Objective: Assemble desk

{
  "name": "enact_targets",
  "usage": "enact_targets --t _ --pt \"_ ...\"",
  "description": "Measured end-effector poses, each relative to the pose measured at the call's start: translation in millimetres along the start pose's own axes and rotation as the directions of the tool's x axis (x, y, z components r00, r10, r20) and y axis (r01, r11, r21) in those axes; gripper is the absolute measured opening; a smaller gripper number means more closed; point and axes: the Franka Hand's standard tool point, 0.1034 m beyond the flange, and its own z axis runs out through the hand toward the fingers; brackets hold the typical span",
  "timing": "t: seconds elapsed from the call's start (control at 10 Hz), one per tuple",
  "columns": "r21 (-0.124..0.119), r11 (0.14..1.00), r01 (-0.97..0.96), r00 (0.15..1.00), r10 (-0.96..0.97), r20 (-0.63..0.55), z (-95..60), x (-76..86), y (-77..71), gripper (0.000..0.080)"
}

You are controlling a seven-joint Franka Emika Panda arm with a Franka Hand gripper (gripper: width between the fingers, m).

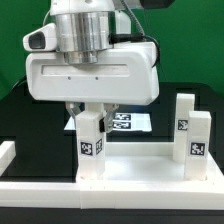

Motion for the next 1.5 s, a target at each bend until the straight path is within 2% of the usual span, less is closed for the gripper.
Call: enact_targets --t 0.1,0.2,0.3,0.5,0.8,1.0,1.1,1.3,1.5 --pt "0.0 0.992 -0.125 0.992 0.125 0.002 -0.2 -0.3 -1.1 0.0291" --pt "-0.011 0.937 -0.35 0.937 0.35 0.017 -0.7 -3.3 -4.2 0.0291" --pt "-0.018 0.88 -0.474 0.88 0.475 0.025 -1.0 -4.2 -6.4 0.0291" --pt "0.002 0.695 -0.719 0.694 0.718 0.054 0.1 -4.2 -9.1 0.0291" --pt "0.005 0.365 -0.931 0.364 0.927 0.09 -0.9 -1.6 -12.1 0.0291" --pt "0.004 0.233 -0.972 0.233 0.969 0.087 -2.2 1.4 -11.2 0.0291" --pt "-0.006 0.141 -0.99 0.14 0.986 0.086 -2.2 1.5 -9.5 0.0293" --pt "-0.012 0.095 -0.995 0.093 0.993 0.077 -0.5 0.1 -5.8 0.0295" --pt "-0.011 0.111 -0.994 0.11 0.991 0.073 -0.4 -0.1 -5.5 0.0309"
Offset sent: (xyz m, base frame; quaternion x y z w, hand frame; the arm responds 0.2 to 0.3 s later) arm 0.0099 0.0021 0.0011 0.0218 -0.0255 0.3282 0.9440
